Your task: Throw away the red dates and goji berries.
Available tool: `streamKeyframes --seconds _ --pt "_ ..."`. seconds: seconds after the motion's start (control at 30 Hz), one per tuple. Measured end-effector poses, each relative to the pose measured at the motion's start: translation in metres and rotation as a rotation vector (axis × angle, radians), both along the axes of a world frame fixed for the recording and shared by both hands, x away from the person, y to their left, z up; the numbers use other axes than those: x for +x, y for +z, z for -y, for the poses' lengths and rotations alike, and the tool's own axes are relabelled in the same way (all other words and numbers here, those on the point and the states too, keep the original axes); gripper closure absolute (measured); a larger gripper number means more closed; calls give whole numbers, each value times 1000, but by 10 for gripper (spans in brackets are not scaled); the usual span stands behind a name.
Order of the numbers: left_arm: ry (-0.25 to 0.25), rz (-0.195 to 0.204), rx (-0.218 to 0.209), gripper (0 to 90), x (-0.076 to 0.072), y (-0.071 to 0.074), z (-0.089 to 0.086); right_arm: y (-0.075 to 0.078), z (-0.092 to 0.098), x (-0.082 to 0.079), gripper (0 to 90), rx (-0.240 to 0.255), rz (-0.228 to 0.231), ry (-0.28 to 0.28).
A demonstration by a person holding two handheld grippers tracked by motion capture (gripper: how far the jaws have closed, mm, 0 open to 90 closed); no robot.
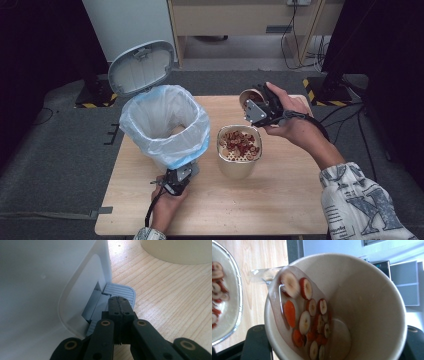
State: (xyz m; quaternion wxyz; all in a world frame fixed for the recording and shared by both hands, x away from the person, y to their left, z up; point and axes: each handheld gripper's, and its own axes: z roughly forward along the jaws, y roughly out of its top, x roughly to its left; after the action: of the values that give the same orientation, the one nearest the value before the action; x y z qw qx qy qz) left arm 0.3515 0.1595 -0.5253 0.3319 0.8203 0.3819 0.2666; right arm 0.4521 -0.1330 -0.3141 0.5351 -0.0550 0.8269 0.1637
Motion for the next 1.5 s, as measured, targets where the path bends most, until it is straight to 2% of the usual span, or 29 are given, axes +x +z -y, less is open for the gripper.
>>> streamKeyframes --seconds 0.07,0.1,0.17,0.37,0.63,0.67,1.1,1.4,1.5 --pt "0 0 0 895 0 0 0 1 0 0 319 -12 -1 -2" --pt "-1 0 0 895 0 0 0 1 0 -1 319 1 -5 0" --pt "0 0 0 895 0 0 0 1 0 -1 319 -15 4 2" --pt "-1 0 0 895 0 0 0 2 1 -1 318 -15 15 0" --pt "-1 -1 -1 895 0 0 0 3 3 0 318 7 -2 -2" --pt "-1 0 0 895 0 0 0 3 3 0 318 23 -9 0" --pt "-2 -1 -1 895 0 0 0 10 7 1 318 39 -2 -2" --pt "-1 -2 -2 895 0 0 0 14 6 0 318 13 17 -2" --pt "-2 -2 -2 895 0 0 0 17 4 -2 318 -30 43 0"
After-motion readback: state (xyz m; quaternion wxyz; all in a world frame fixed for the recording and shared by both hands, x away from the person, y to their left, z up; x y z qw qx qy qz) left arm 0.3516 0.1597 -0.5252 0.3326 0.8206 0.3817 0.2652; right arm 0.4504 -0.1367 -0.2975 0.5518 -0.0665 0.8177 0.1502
